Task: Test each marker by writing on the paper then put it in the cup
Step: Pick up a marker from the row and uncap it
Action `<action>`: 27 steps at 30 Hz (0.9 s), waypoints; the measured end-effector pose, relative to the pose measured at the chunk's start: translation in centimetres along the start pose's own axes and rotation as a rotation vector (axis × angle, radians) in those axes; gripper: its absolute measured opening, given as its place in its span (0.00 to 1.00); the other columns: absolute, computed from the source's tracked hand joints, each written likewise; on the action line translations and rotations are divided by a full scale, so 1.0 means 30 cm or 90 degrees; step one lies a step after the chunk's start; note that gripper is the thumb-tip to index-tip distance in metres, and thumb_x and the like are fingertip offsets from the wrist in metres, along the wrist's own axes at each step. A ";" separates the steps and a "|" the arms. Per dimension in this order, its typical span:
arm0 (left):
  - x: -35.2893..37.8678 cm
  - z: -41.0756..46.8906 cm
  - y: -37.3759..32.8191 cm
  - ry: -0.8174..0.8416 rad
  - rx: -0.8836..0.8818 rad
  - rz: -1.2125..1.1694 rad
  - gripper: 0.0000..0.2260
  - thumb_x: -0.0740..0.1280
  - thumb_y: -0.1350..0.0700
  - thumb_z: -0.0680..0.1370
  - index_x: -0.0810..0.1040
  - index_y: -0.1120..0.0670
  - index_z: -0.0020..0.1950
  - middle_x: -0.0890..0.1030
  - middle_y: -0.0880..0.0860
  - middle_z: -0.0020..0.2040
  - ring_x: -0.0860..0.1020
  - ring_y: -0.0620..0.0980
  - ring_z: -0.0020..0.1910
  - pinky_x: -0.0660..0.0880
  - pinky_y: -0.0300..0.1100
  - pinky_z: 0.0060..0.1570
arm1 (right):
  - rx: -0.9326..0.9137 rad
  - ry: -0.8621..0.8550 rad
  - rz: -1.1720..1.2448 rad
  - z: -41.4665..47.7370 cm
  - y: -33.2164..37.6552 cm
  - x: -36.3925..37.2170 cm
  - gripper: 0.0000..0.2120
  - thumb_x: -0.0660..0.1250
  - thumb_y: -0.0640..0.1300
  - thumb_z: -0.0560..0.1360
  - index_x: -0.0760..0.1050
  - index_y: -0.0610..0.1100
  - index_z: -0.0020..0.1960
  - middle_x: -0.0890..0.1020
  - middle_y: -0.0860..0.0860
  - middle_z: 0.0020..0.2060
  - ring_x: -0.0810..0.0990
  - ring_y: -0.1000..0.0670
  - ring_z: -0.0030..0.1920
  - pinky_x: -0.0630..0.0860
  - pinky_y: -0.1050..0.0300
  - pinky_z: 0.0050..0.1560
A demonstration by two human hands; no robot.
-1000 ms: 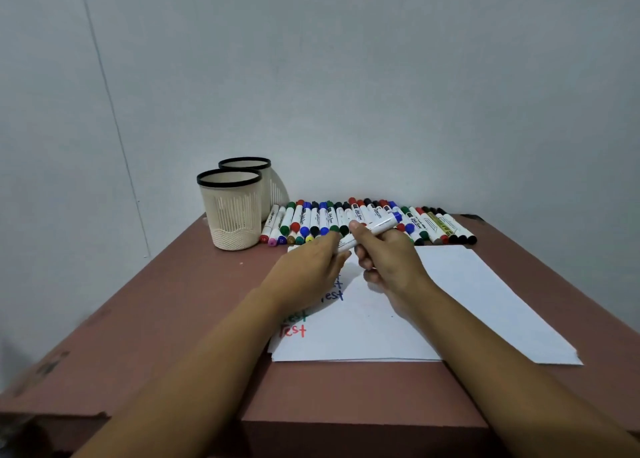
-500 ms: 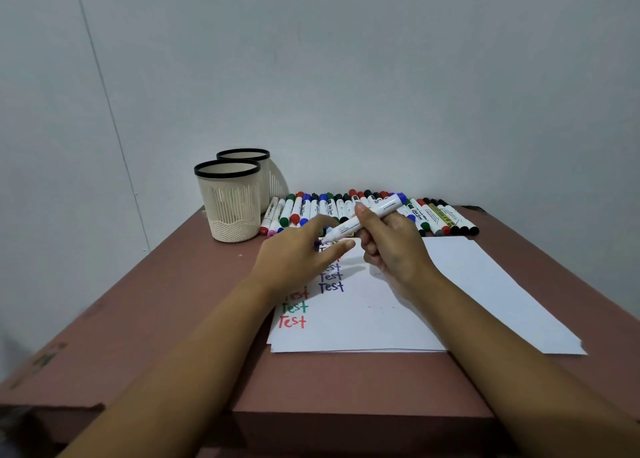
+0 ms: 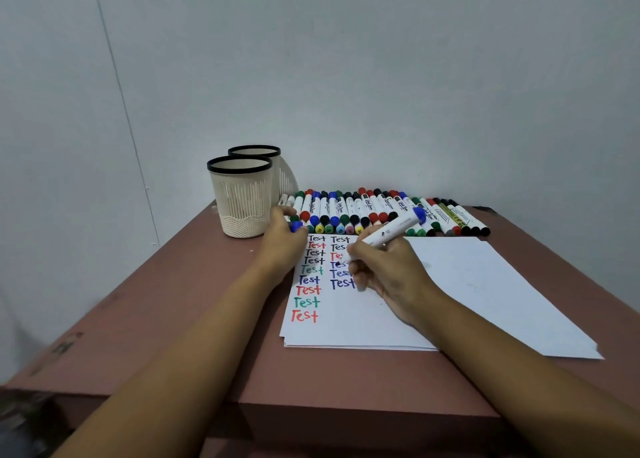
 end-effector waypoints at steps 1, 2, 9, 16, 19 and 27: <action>-0.003 0.002 0.003 -0.004 -0.003 -0.004 0.11 0.63 0.59 0.79 0.64 0.50 0.56 0.74 0.56 0.52 0.75 0.51 0.47 0.74 0.47 0.50 | -0.013 0.000 -0.047 -0.002 -0.003 0.007 0.08 0.64 0.32 0.75 0.70 0.41 0.41 0.72 0.45 0.29 0.71 0.51 0.27 0.69 0.59 0.24; -0.004 0.004 0.006 -0.006 -0.007 -0.008 0.12 0.65 0.58 0.78 0.64 0.50 0.56 0.74 0.56 0.52 0.75 0.51 0.47 0.74 0.46 0.49 | -0.024 -0.001 -0.076 -0.003 -0.006 0.012 0.08 0.64 0.32 0.74 0.70 0.41 0.40 0.71 0.45 0.27 0.69 0.50 0.26 0.66 0.60 0.24; 0.000 0.016 0.014 -0.009 -0.028 -0.032 0.09 0.70 0.58 0.74 0.74 0.57 0.52 0.77 0.54 0.44 0.75 0.49 0.40 0.73 0.41 0.40 | -0.019 -0.028 -0.112 -0.008 -0.020 0.023 0.11 0.66 0.32 0.70 0.68 0.43 0.33 0.69 0.50 0.23 0.67 0.52 0.24 0.64 0.64 0.24; -0.011 0.016 0.013 -0.022 -0.053 -0.077 0.09 0.67 0.56 0.76 0.78 0.60 0.54 0.80 0.54 0.44 0.76 0.49 0.39 0.73 0.40 0.38 | -0.018 -0.031 -0.113 -0.015 -0.016 0.020 0.14 0.67 0.35 0.73 0.66 0.42 0.32 0.71 0.45 0.25 0.66 0.51 0.22 0.63 0.63 0.23; -0.017 0.011 0.006 -0.023 -0.072 -0.136 0.04 0.66 0.58 0.77 0.78 0.59 0.48 0.78 0.55 0.38 0.72 0.49 0.33 0.69 0.39 0.33 | -0.023 -0.018 -0.137 -0.017 -0.015 0.027 0.13 0.67 0.34 0.72 0.65 0.41 0.33 0.72 0.44 0.26 0.68 0.52 0.21 0.64 0.62 0.22; -0.020 0.003 -0.012 -0.025 -0.026 -0.191 0.12 0.70 0.60 0.75 0.75 0.53 0.57 0.77 0.52 0.44 0.72 0.46 0.31 0.68 0.39 0.28 | -0.039 -0.028 -0.170 -0.015 -0.018 0.028 0.14 0.66 0.34 0.72 0.63 0.41 0.34 0.69 0.46 0.25 0.67 0.54 0.21 0.65 0.64 0.21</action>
Point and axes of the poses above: each hand's wrist, its own z-axis towards the middle knuckle, its own x-axis out of the palm, y = z × x, the point moved 4 cm from there along z, towards the middle knuckle
